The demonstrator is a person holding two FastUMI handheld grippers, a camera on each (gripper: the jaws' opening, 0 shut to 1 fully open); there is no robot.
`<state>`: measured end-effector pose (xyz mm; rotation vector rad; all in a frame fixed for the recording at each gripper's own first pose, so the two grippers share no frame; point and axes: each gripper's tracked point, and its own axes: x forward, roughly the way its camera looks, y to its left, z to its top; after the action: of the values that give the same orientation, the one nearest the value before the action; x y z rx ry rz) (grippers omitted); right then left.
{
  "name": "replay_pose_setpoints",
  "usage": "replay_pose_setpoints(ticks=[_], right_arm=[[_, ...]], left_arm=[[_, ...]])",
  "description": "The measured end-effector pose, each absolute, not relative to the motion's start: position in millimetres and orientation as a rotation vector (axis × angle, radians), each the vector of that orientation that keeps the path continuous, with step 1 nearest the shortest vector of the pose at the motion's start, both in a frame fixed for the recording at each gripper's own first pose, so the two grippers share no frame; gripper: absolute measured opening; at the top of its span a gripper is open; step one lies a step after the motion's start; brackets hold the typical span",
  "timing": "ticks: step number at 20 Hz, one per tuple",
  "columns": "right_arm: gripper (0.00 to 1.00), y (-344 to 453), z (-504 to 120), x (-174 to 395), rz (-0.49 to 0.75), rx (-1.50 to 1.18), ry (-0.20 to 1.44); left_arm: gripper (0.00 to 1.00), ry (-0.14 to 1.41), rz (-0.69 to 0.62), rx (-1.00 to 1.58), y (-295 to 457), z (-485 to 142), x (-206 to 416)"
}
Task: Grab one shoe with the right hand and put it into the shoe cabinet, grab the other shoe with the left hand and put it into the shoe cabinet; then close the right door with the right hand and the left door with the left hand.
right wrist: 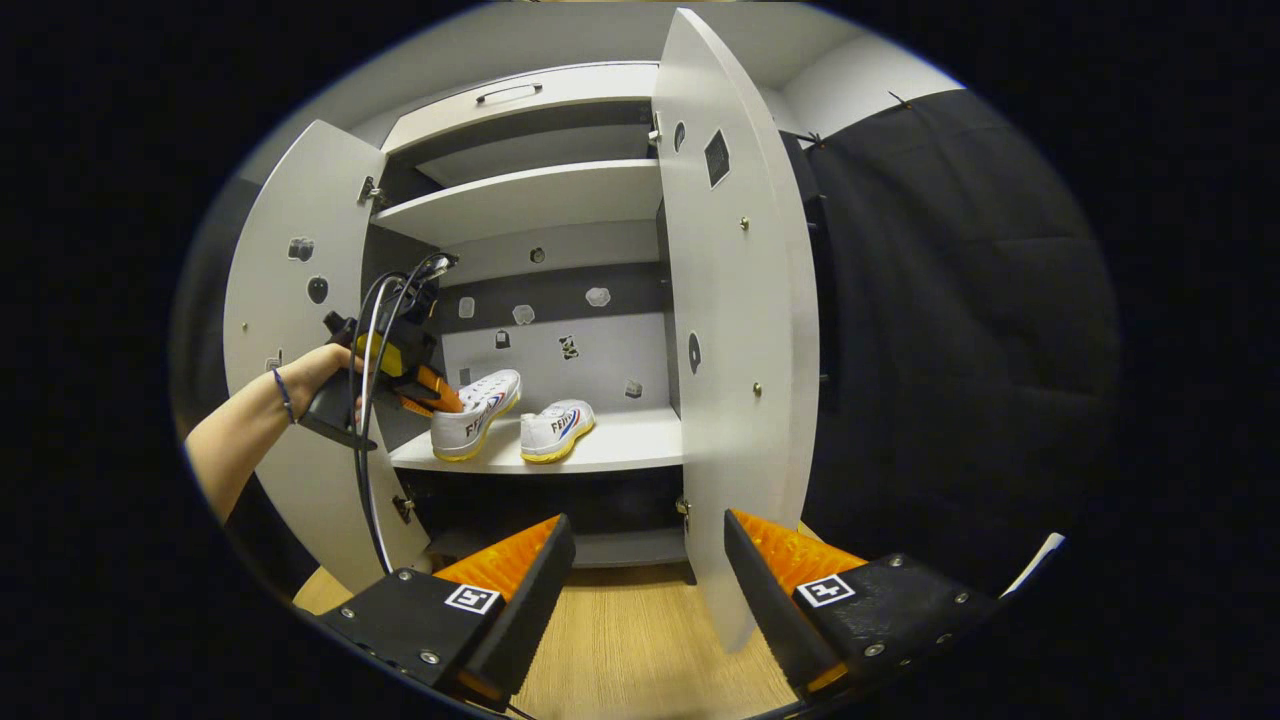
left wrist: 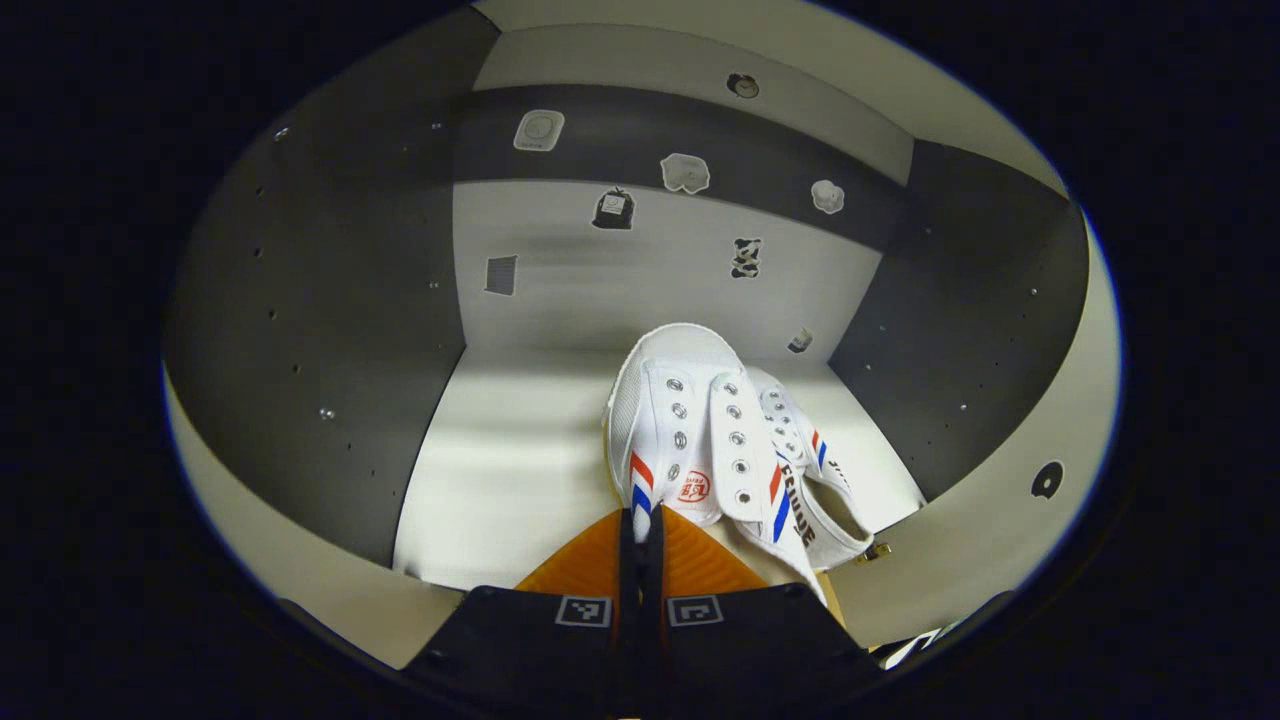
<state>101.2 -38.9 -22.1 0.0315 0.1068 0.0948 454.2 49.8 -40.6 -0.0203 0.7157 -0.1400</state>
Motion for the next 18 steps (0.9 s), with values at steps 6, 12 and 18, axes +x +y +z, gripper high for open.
replay_pose_setpoints(ticks=[6,12,18], right_arm=[[0.92,-33,-20,103,0.115,0.025,0.111],[0.92,-36,-18,104,0.118,0.036,0.114],[0.92,-36,-16,96,0.125,0.043,0.11]], left_arm=[[0.06,0.764,-0.111,0.01,55,-66,480],[0.07,0.809,-0.076,-0.008,64,-79,476],[0.37,0.64,-0.068,0.078,66,-20,465]])
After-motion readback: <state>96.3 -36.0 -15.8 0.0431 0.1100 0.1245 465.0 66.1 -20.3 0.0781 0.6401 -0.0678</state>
